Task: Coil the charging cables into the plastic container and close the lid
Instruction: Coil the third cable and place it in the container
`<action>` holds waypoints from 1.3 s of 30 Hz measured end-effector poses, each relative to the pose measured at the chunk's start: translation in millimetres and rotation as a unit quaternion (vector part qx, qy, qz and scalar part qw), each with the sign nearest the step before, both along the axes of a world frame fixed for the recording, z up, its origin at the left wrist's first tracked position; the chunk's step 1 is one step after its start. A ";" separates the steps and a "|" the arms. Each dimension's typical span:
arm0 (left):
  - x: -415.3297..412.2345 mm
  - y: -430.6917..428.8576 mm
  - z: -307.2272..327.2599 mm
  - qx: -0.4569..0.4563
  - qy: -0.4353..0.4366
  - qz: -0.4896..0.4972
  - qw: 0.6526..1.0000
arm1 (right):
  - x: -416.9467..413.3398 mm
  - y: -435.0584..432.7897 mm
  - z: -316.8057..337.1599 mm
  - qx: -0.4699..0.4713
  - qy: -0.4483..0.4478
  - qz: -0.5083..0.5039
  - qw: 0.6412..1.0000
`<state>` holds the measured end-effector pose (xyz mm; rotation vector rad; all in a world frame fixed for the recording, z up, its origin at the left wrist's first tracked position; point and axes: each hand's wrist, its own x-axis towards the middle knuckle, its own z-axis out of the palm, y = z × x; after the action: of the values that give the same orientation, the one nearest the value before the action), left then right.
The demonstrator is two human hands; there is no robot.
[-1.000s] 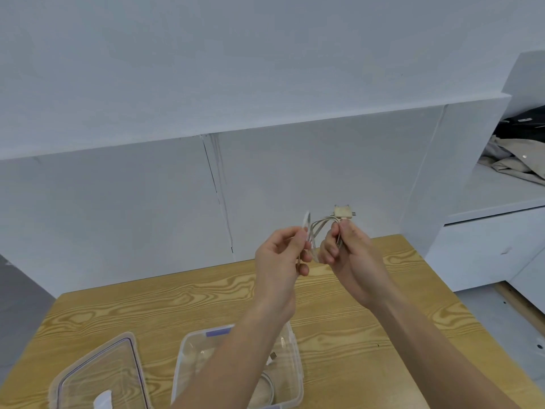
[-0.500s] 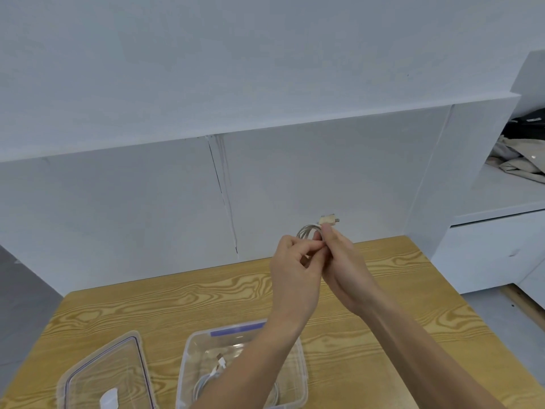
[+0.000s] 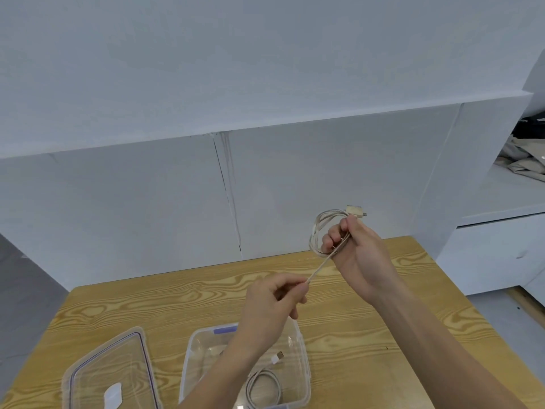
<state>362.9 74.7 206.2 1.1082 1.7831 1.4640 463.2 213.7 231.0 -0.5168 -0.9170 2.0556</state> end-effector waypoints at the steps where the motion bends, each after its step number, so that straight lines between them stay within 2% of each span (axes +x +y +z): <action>1: -2.6 -4.4 -2.3 -0.006 -0.021 -0.011 1.000 | -0.6 0.1 0.3 -0.021 0.021 0.007 1.000; 5: -15.6 -18.0 -13.8 -0.034 -0.128 -0.014 0.991 | -3.6 -0.9 3.2 -0.071 0.078 0.025 0.994; 7: -24.8 -19.0 -20.3 -0.028 -0.245 0.015 0.969 | -4.4 -3.6 5.4 -0.081 0.087 0.049 0.992; 9: -33.6 -15.0 -24.6 -0.002 -0.392 0.053 0.919 | -6.4 -8.3 5.7 -0.078 0.082 0.078 0.991; 11: -39.3 -6.3 -25.6 0.024 -0.508 0.105 0.854 | -9.1 -13.7 3.9 -0.069 0.079 0.108 0.989; 13: -43.6 2.6 -23.9 0.046 -0.586 0.148 0.795 | -14.1 -20.8 0.9 -0.064 0.079 0.138 0.985; 15: -45.3 11.4 -19.6 0.060 -0.619 0.168 0.765 | -18.5 -27.2 -1.3 -0.057 0.077 0.158 0.983; 17: -46.8 17.8 -16.3 0.055 -0.587 0.177 0.788 | -21.5 -32.4 -2.0 -0.051 0.071 0.170 0.982; 21: -48.1 22.2 -13.4 0.008 -0.421 0.134 0.897 | -24.0 -36.4 -0.9 -0.035 0.053 0.182 0.981; 24: -46.9 21.5 -13.5 -0.004 -0.334 0.067 0.940 | -25.2 -36.7 -2.0 -0.018 0.040 0.183 0.982; 28: -44.3 19.8 -11.9 0.016 -0.303 -0.013 0.953 | -27.1 -37.5 -3.3 -0.002 0.024 0.173 0.985; 34: -46.1 13.0 -9.4 0.069 -0.335 -0.076 0.937 | -28.3 -35.7 -5.8 0.001 0.004 0.152 0.988; 39: -52.2 12.7 -10.5 0.055 -0.339 -0.100 0.934 | -30.9 -36.8 -10.0 -0.006 -0.020 0.141 0.990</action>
<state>310.7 87.4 195.8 0.6808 1.0861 1.5785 432.3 176.9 221.0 -0.4576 -1.0521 2.3130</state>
